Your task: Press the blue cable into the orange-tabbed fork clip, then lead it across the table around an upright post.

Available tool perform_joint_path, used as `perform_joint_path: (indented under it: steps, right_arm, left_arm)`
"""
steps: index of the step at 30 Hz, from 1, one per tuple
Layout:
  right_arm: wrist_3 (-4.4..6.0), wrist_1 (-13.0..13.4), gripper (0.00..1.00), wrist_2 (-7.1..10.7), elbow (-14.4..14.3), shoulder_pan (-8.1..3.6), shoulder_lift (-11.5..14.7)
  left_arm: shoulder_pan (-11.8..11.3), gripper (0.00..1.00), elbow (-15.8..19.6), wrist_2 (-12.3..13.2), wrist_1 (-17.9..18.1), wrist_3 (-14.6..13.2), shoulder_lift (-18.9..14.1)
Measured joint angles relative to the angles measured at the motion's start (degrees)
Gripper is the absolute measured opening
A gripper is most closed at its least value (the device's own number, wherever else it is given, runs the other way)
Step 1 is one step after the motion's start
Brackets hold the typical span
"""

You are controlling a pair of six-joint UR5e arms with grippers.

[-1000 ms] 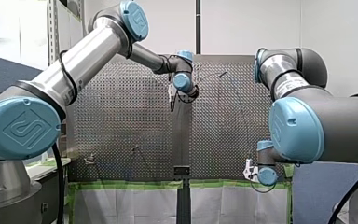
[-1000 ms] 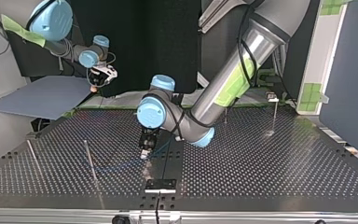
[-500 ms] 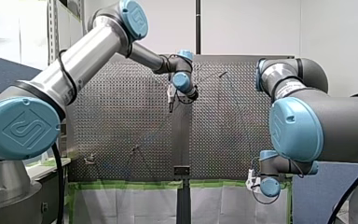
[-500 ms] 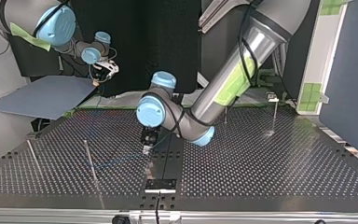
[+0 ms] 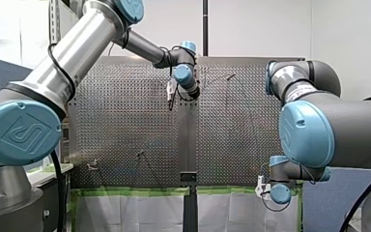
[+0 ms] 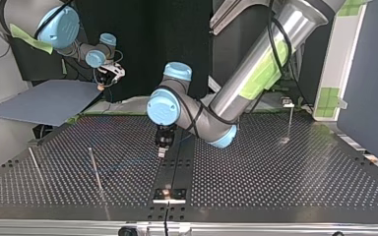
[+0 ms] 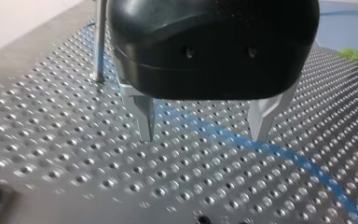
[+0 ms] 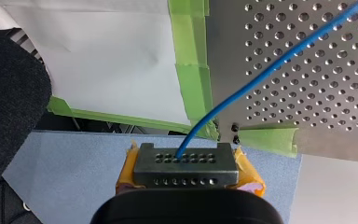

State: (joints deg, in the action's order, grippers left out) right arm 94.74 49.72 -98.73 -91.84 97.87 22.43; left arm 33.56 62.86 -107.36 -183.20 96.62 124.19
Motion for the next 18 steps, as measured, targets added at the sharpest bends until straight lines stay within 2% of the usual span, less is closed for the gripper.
perform_joint_path:
  steps: [6,10,18]
  right_arm:
    - [0.02,-0.1,0.0,0.1,0.0,0.05,0.0]
    - [0.07,-0.2,0.0,0.22,0.0,0.15,0.0]
    - [0.17,-0.3,0.0,0.41,0.0,0.31,0.0]
  left_arm:
    - [0.7,1.0,3.1,0.3,0.6,1.2,-3.1]
    - [1.5,1.0,5.8,1.7,0.3,2.4,-5.8]
    - [2.3,1.0,10.0,3.8,0.2,2.4,-10.0]
